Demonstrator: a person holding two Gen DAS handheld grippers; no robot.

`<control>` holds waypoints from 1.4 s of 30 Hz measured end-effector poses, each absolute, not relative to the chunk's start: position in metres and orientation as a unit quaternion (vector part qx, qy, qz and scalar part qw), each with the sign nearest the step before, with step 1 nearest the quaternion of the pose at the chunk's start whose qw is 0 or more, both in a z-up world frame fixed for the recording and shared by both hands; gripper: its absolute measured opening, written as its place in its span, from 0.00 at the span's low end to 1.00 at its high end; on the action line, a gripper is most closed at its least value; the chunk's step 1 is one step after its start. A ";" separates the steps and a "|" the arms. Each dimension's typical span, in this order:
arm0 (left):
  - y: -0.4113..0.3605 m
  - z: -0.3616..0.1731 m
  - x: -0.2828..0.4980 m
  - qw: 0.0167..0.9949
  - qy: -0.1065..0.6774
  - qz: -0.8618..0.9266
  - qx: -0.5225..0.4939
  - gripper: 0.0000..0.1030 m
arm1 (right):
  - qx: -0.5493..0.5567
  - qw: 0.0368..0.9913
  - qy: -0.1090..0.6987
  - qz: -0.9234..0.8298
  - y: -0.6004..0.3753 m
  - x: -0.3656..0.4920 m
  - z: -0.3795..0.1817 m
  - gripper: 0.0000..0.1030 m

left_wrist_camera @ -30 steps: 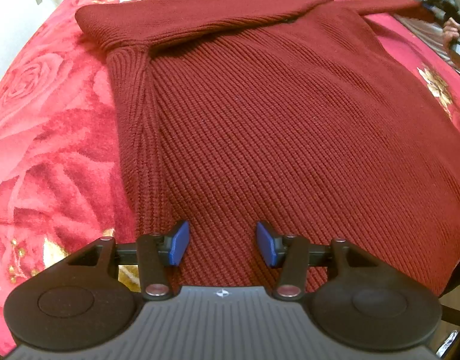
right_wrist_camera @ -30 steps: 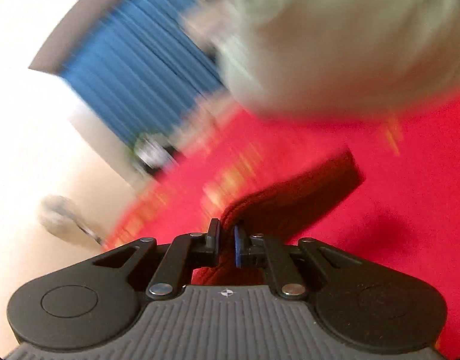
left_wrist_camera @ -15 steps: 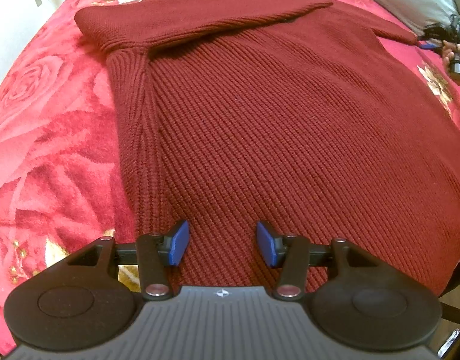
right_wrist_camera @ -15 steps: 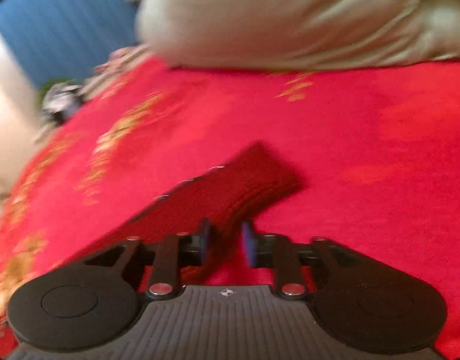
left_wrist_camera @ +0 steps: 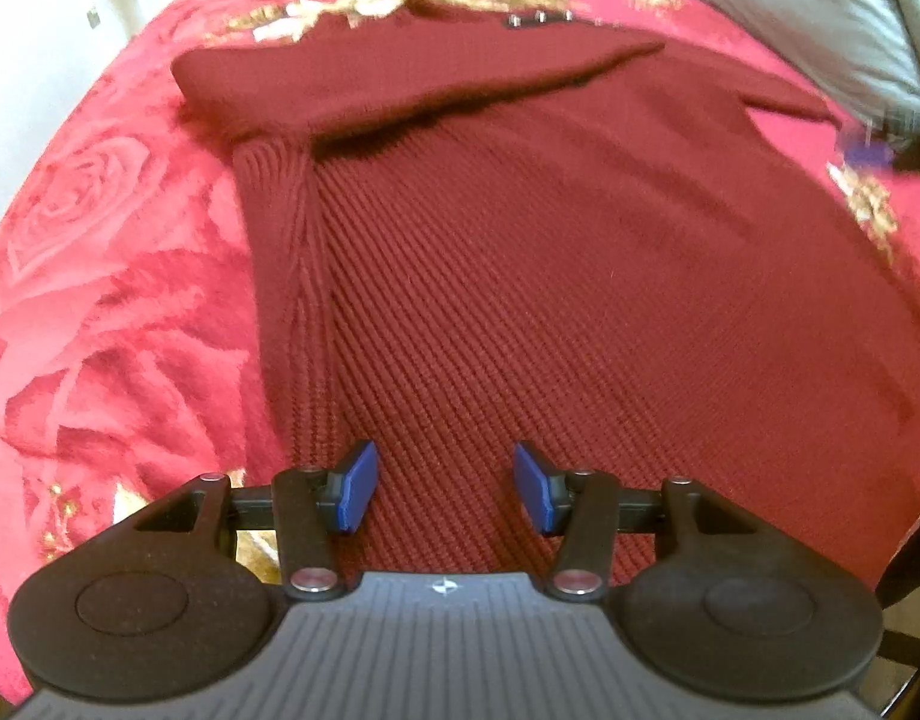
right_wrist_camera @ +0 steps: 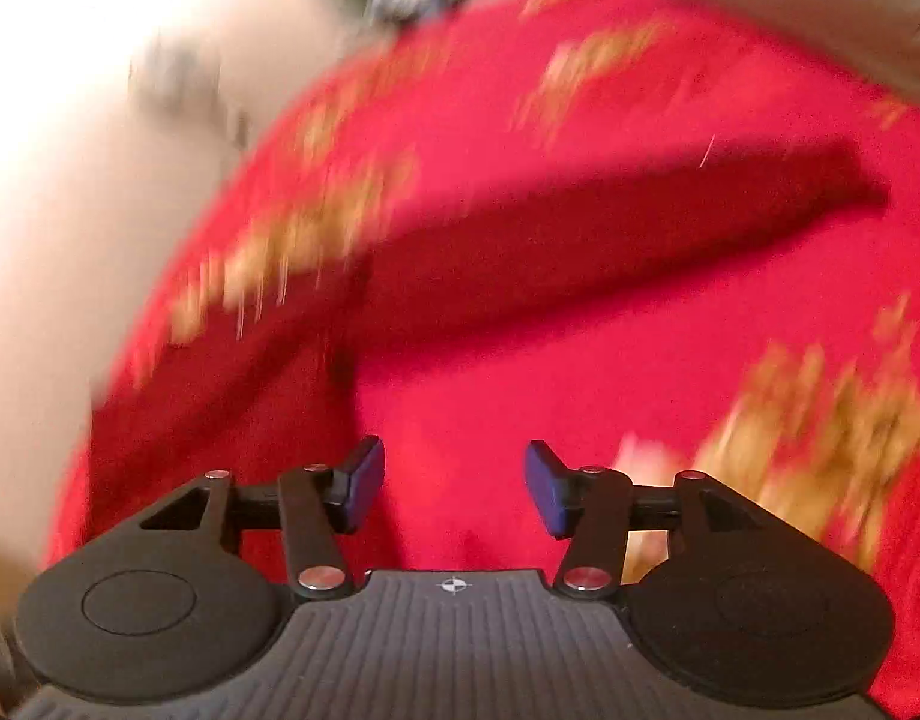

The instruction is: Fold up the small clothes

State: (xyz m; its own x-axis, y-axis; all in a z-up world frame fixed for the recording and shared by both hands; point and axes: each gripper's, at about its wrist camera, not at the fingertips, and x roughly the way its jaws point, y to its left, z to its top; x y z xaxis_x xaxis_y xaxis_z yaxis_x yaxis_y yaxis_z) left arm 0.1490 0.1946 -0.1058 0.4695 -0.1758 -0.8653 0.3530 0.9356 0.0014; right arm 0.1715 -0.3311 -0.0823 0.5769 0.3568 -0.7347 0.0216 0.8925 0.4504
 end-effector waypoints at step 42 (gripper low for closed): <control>0.170 -0.058 0.157 0.938 0.328 -0.033 0.108 0.39 | 0.069 0.921 0.375 0.074 -0.278 0.104 -0.084 0.39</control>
State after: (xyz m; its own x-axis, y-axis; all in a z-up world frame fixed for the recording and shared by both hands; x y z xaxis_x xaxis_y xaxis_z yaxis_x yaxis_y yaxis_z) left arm 0.1574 0.1697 -0.0581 0.7832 0.0089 -0.6216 0.1328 0.9744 0.1814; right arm 0.1035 -0.2777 -0.0839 0.7075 0.1890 -0.6810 -0.0849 0.9793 0.1836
